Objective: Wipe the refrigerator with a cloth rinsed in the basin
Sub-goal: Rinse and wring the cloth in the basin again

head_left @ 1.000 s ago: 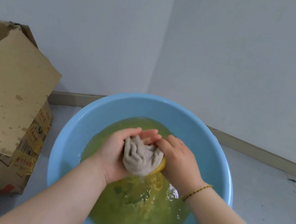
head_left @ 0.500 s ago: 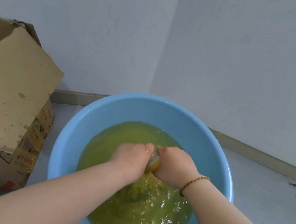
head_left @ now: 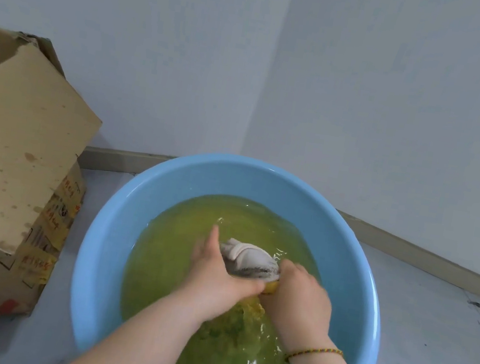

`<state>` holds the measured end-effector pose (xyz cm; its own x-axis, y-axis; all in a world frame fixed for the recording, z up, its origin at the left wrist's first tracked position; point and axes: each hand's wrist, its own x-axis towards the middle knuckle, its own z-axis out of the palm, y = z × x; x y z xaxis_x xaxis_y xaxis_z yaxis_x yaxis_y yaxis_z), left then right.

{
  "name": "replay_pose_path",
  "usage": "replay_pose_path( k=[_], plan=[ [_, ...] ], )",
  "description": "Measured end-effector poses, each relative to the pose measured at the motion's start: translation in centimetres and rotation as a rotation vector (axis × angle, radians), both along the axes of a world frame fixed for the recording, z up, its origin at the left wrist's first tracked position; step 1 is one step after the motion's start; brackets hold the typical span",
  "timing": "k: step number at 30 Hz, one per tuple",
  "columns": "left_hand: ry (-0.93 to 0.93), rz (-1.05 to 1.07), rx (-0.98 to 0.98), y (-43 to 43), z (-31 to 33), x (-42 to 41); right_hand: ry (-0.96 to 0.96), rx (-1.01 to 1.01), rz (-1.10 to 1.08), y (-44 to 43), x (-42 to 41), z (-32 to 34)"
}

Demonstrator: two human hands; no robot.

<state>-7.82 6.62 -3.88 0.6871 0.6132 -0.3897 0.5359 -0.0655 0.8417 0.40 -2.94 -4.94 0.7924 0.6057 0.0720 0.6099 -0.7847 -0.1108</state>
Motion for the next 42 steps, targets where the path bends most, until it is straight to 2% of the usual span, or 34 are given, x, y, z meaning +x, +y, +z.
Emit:
replay_pose_path(
  k=[1,2,3,5,8,11,13,14,16,20,23,30,37,40,42],
  plan=[
    [-0.137,0.145,-0.380,0.0,0.2,0.1,-0.159,0.033,0.065,0.0,-0.3,-0.3],
    [-0.237,0.263,-0.654,0.3,0.0,0.6,-0.288,0.119,0.109,0.2,-0.5,-0.6],
    [-0.292,0.362,-0.803,0.7,0.0,1.0,-0.373,0.222,0.166,0.4,-0.7,-1.0],
    [-0.367,0.520,-0.995,1.7,-0.2,1.2,-0.491,0.370,0.346,1.1,-1.6,-1.3],
    [-0.414,0.576,-1.158,1.7,0.0,1.2,-0.369,0.484,0.429,1.8,-2.6,-1.2],
    [-0.585,0.571,-1.162,1.5,1.1,1.2,0.064,0.452,0.199,1.9,-3.9,-0.2],
    [-0.652,0.565,-1.113,1.7,1.1,1.3,0.421,0.446,0.053,2.3,-4.2,0.1],
    [-0.672,0.557,-1.088,1.7,0.9,1.3,0.540,0.472,0.031,2.3,-4.0,-0.2],
    [-0.699,0.514,-1.042,1.7,0.6,1.4,0.648,0.463,0.051,2.5,-3.5,-0.2],
    [-0.747,0.384,-0.953,1.8,0.3,1.3,0.987,0.460,0.086,2.6,-3.0,0.6],
    [-0.783,0.305,-0.941,2.2,0.6,1.2,1.097,0.408,0.108,2.7,-2.3,1.2],
    [-0.729,0.122,-0.871,2.5,0.2,1.1,1.375,0.368,0.141,2.2,-2.2,0.6],
    [-0.742,0.073,-0.934,2.5,-0.2,1.2,1.647,0.371,0.183,1.8,-1.7,0.6],
    [-0.736,0.051,-0.961,2.5,-0.2,1.3,1.703,0.430,0.178,1.5,-1.5,0.9],
    [-0.754,0.043,-0.982,2.8,0.2,1.5,1.666,0.502,0.088,1.4,-1.2,1.3]
  ],
)
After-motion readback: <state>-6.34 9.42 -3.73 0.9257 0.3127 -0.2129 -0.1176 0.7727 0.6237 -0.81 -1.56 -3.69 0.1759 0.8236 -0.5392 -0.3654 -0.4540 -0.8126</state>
